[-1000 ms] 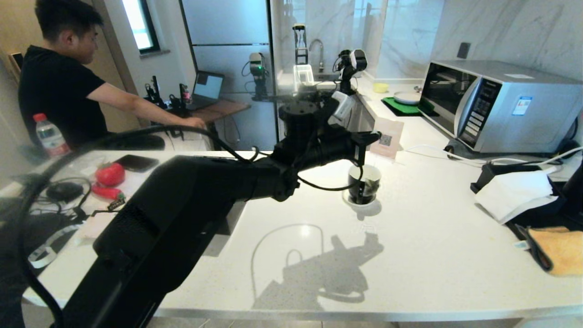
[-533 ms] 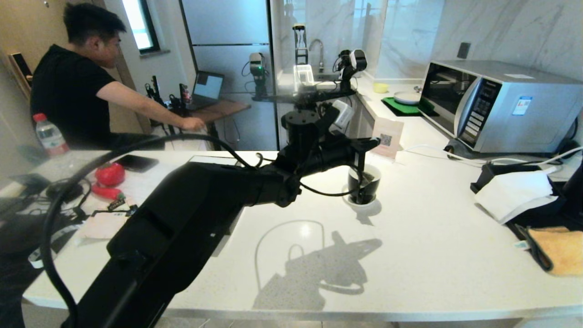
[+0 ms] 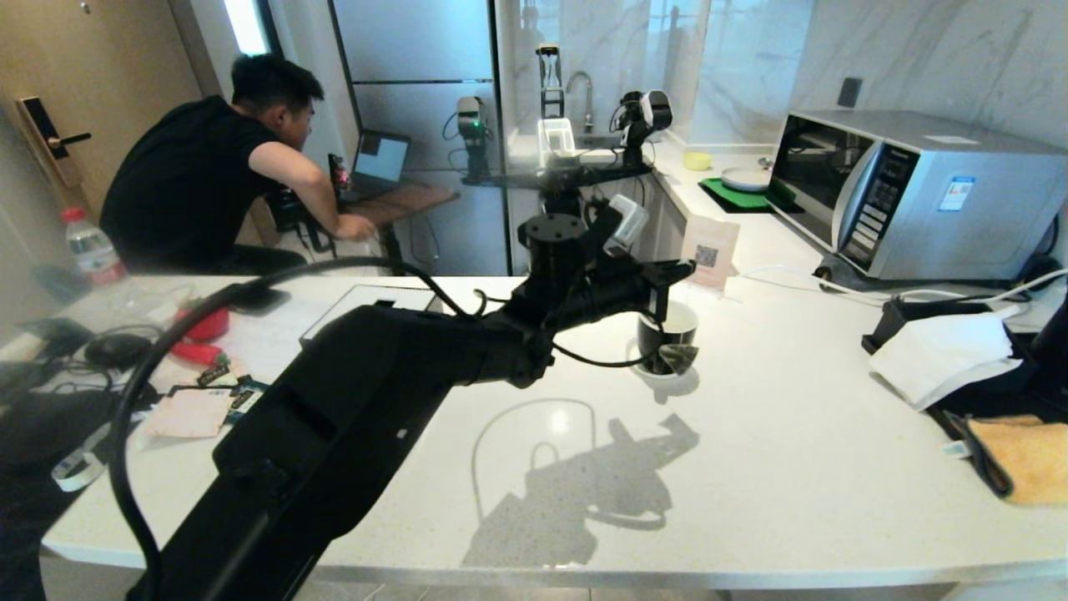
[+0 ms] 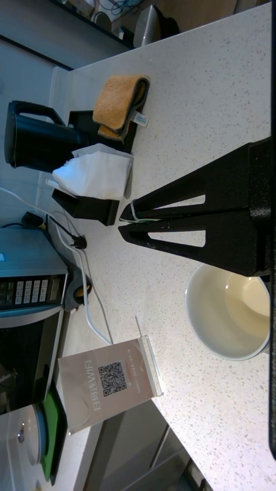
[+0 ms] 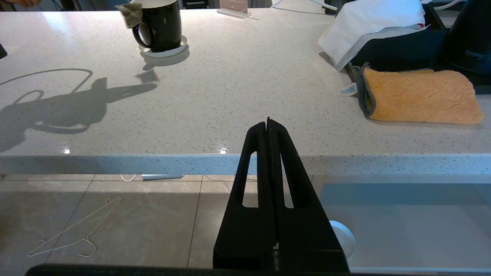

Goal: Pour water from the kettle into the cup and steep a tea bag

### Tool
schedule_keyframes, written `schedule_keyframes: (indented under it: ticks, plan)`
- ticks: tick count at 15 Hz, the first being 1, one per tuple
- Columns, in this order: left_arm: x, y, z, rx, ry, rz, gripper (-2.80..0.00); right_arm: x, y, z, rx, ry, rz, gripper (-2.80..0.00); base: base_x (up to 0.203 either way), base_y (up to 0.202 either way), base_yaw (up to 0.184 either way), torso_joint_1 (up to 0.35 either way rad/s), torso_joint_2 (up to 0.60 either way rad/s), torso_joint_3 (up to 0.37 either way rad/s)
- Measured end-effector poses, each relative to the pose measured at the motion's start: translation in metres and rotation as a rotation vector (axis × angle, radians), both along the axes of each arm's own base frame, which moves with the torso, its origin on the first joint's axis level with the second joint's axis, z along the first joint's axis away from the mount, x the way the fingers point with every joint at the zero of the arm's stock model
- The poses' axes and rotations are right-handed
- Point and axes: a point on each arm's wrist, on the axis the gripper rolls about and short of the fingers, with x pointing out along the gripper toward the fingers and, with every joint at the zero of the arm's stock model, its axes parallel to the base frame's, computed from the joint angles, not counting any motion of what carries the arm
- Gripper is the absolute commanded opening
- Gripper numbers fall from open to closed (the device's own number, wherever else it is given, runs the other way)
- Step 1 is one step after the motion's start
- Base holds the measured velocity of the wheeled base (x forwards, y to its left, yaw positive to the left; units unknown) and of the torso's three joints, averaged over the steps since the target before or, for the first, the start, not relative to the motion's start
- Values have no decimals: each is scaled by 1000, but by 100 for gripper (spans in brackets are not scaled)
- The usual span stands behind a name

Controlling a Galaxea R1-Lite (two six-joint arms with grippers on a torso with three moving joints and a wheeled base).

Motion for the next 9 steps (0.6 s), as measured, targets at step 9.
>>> schedule_keyframes:
  ticks: [9]
  plan:
    - [5,11,15,-24,-31,27,-280,0,0,0,0,0,0,-280,0,0,0,0,0,0]
